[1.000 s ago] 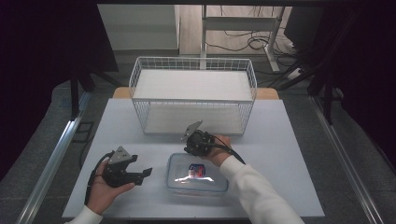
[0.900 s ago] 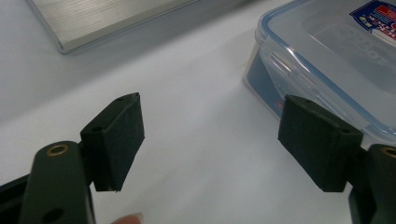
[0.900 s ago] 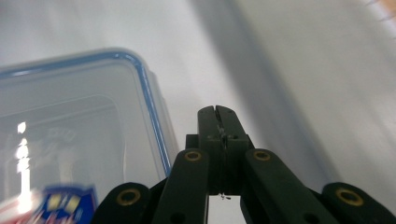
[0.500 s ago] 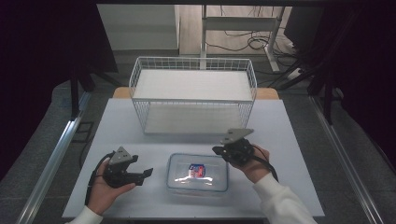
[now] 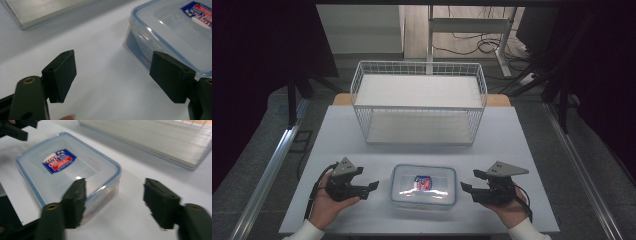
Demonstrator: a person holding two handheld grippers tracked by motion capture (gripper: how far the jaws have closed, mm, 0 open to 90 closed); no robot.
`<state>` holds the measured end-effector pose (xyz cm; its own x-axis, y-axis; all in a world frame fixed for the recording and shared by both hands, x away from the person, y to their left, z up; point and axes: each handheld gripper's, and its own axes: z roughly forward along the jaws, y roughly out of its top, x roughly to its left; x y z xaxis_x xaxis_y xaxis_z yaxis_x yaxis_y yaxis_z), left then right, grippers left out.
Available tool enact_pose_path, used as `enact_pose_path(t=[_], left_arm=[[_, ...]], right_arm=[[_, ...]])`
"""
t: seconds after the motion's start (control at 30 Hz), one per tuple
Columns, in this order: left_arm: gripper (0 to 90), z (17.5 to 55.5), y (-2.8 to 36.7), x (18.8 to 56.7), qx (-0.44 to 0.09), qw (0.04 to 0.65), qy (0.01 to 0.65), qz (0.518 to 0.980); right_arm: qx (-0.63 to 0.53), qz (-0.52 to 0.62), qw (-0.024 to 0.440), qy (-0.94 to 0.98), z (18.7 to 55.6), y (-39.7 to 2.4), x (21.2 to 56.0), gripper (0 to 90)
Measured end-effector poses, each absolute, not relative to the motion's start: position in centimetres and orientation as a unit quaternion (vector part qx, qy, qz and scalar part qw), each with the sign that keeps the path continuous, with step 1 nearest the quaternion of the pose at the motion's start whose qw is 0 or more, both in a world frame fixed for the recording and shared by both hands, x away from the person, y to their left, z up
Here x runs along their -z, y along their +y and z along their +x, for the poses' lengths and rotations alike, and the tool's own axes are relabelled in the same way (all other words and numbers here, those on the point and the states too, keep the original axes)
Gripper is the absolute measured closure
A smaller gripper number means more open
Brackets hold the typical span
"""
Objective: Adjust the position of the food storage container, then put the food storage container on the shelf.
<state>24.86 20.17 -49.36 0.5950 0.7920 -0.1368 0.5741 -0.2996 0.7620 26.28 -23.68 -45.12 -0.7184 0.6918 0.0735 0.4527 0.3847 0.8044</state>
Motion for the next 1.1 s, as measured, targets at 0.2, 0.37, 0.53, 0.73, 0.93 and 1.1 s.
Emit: enact_pose_path(t=[0.2,0.37,0.53,0.73,0.93,1.1], left_arm=[[21.0,24.7,19.7,49.2,-0.132,0.407,0.426,0.797],[20.5,24.7,19.6,49.2,-0.123,0.411,0.432,0.794],[18.8,24.6,19.5,49.0,-0.110,0.420,0.441,0.786],[14.7,24.5,19.3,48.9,-0.064,0.444,0.459,0.767],[14.2,24.8,18.5,49.4,-0.008,0.455,0.464,0.760],[13.7,25.2,17.8,49.8,0.024,0.459,0.466,0.756]], right_arm=[[-0.441,0.366,0.126,0.810,25.9,-24.0,45.6,26.6],[-0.449,0.374,0.108,0.804,26.0,-24.4,45.7,24.3],[-0.454,0.390,0.085,0.797,26.1,-24.3,46.0,19.9],[-0.455,0.412,0.062,0.787,26.0,-24.3,46.5,16.3],[-0.451,0.419,0.049,0.787,25.9,-24.1,47.0,16.2],[-0.448,0.427,0.031,0.785,26.1,-23.9,47.7,15.8]])
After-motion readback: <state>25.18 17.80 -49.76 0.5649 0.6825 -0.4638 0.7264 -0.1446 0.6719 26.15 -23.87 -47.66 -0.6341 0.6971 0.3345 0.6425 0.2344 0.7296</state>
